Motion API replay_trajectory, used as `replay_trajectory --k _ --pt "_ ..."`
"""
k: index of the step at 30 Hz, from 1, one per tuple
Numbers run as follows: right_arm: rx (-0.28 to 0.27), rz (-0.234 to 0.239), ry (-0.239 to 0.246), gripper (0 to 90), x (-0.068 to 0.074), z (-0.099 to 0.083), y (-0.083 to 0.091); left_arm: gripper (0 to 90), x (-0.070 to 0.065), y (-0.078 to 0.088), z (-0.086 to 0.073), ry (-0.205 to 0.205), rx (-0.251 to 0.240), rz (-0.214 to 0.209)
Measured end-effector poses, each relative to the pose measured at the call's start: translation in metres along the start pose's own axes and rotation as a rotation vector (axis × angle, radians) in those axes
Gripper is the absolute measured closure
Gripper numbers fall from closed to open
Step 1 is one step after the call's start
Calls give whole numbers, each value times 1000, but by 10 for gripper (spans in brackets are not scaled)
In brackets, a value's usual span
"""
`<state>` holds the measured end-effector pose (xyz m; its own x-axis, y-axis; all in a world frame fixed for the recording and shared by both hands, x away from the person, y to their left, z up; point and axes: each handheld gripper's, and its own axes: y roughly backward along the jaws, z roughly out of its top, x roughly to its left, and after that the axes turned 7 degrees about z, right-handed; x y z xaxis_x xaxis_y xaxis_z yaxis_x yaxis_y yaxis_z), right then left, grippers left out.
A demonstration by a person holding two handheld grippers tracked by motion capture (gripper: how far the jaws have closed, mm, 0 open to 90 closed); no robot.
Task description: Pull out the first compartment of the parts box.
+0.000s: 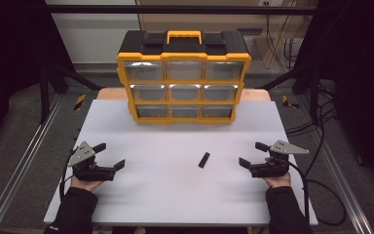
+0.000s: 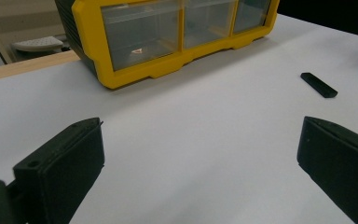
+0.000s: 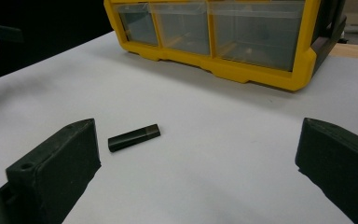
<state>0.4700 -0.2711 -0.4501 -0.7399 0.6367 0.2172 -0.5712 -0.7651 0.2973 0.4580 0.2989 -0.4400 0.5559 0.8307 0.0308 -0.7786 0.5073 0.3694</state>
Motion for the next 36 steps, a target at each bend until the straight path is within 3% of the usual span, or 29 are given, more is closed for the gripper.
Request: replay_trajectory --k 26,36 --pt "11 14 8 1 2 0 -1 2 1 2 13 -4 -6 14" --pt "12 12 7 1 2 0 0 2 -3 0 21 -13 -14 1"
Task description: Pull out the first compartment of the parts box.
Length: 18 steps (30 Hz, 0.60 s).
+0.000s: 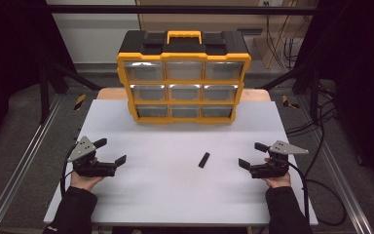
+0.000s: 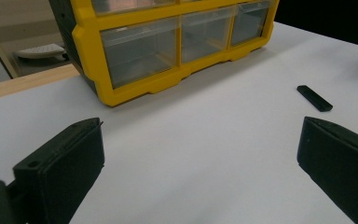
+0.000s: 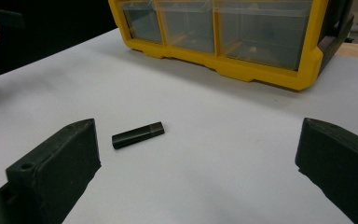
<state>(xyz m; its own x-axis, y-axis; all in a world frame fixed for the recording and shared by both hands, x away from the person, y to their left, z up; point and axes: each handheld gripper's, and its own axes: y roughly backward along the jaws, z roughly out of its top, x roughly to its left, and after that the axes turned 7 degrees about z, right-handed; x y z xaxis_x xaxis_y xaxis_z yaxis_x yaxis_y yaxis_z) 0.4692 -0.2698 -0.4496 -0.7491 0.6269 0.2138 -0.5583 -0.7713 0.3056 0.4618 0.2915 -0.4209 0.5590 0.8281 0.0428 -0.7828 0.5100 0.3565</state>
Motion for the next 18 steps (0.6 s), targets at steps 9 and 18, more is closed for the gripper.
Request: replay_trajectory --k 9,18 --pt "2 -3 3 1 0 0 -1 2 -6 0 10 -18 -5 -9" --pt "9 1 3 1 0 0 -1 2 -7 -1 18 -36 -2 0"
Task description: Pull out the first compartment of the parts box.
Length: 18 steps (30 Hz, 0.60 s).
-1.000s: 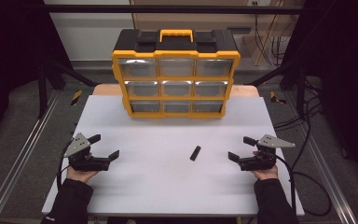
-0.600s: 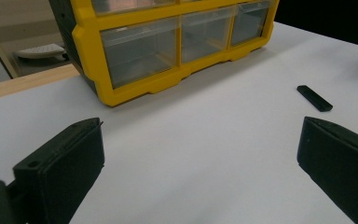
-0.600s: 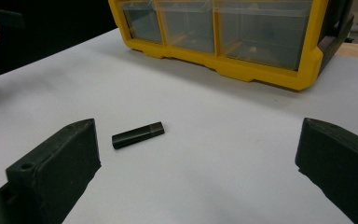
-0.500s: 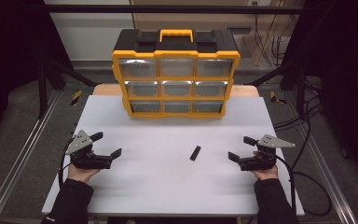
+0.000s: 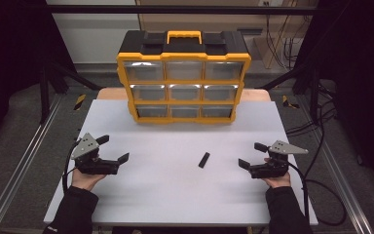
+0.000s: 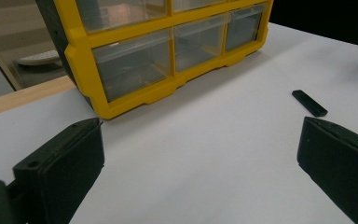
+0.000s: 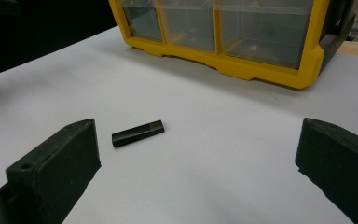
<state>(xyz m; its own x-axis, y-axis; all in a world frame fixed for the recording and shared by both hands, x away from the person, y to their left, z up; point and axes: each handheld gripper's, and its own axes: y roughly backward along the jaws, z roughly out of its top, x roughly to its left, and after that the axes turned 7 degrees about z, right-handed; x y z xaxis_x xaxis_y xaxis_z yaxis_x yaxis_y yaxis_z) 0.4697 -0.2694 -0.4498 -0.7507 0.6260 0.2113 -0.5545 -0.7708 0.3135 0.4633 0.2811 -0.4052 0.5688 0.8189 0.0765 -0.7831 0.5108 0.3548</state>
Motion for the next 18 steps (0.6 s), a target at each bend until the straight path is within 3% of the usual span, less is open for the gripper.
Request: replay_trajectory --k 18 --pt "10 -4 0 1 0 -1 -1 2 3 -4 19 -29 0 6"
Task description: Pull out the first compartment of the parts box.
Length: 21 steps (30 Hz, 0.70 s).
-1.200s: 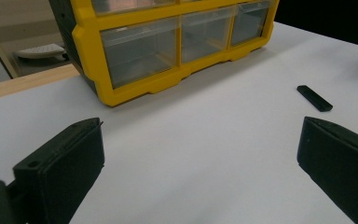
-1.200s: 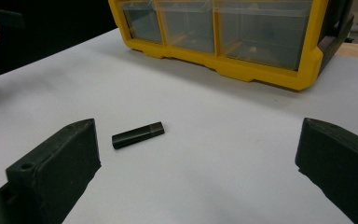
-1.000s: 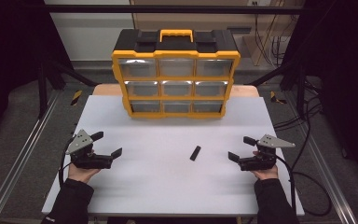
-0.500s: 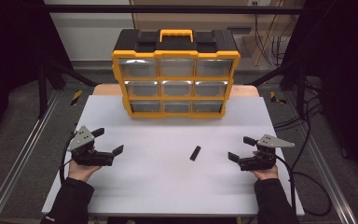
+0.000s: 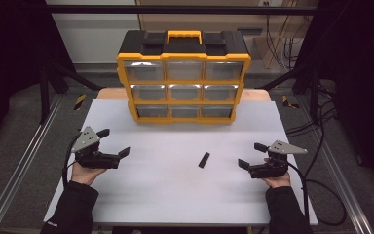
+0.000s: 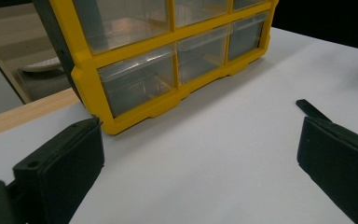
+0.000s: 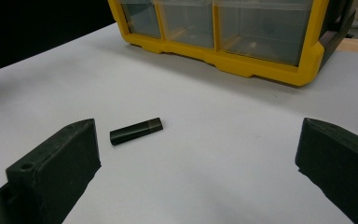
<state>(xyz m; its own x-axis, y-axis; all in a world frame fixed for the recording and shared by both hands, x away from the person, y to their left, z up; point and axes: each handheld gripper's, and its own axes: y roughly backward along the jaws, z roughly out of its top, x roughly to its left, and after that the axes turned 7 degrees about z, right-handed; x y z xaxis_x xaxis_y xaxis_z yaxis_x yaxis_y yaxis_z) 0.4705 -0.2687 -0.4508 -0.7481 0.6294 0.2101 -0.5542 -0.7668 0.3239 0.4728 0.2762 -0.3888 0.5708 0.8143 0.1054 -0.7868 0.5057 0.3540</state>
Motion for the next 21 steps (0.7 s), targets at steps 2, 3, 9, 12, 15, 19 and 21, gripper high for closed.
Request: replay_trajectory --k 2,3,9,12,15,19,21 --pt "3 1 -3 1 0 0 0 2 0 0 2 -5 2 -1" --pt "3 -1 -1 1 0 0 0 2 0 -1 3 -8 4 -1" --pt "3 -2 4 1 0 0 -1 2 0 -2 8 -18 1 3" --pt "3 -1 5 1 0 0 -1 2 0 -2 11 -26 0 3" --pt "8 2 8 1 1 0 -1 2 0 -2 14 -29 -2 5" --pt "17 3 10 1 1 0 -1 2 1 -2 19 -38 0 7" --pt "17 6 10 1 2 0 -1 2 1 -3 21 -42 0 8"
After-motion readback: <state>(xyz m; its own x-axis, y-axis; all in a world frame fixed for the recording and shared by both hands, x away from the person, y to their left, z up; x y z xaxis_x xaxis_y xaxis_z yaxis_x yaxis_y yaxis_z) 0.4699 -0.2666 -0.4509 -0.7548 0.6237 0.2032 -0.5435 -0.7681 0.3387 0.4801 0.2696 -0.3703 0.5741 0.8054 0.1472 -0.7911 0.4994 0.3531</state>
